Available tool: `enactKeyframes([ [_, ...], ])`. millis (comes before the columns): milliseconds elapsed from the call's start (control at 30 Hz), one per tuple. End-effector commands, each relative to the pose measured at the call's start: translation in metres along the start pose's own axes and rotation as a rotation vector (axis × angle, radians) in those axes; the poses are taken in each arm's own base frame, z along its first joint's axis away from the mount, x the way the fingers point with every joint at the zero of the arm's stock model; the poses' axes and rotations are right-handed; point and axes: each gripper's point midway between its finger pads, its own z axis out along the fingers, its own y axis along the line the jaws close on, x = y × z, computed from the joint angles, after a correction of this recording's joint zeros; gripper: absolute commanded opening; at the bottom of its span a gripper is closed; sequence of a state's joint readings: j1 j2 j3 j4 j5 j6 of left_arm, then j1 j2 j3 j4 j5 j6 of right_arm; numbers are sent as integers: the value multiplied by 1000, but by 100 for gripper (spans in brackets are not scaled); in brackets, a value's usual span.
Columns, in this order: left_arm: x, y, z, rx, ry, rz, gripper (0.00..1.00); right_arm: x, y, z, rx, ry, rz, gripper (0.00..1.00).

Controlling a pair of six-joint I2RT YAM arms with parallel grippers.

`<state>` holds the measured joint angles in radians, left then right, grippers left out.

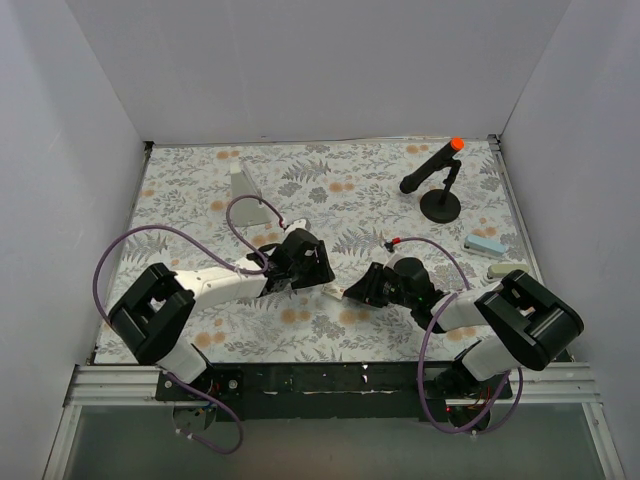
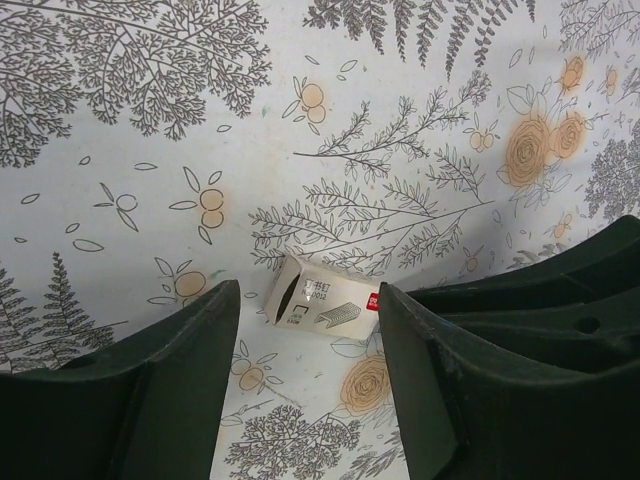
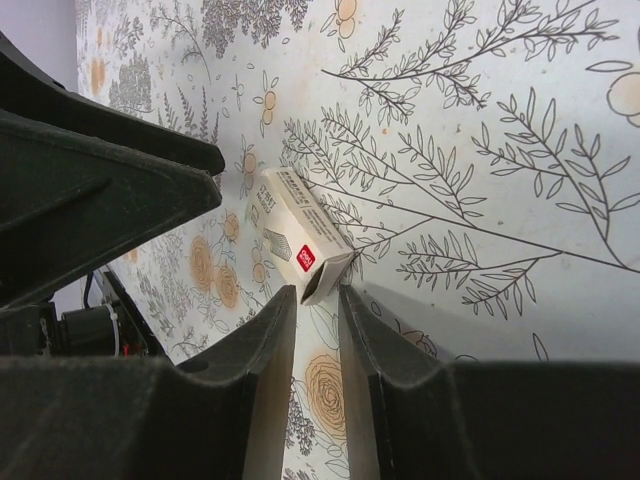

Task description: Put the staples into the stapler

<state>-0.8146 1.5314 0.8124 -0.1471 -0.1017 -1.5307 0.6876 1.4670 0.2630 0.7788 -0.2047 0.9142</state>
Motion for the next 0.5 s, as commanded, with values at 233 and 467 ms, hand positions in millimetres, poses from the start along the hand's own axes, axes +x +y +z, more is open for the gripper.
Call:
enactKeyframes([
  [233, 1, -14, 11, 44, 30, 23, 54, -3, 2, 7, -14, -2, 14, 32],
  [467, 9, -10, 8, 45, 52, 3, 44, -2, 3, 8, -26, -1, 16, 32],
])
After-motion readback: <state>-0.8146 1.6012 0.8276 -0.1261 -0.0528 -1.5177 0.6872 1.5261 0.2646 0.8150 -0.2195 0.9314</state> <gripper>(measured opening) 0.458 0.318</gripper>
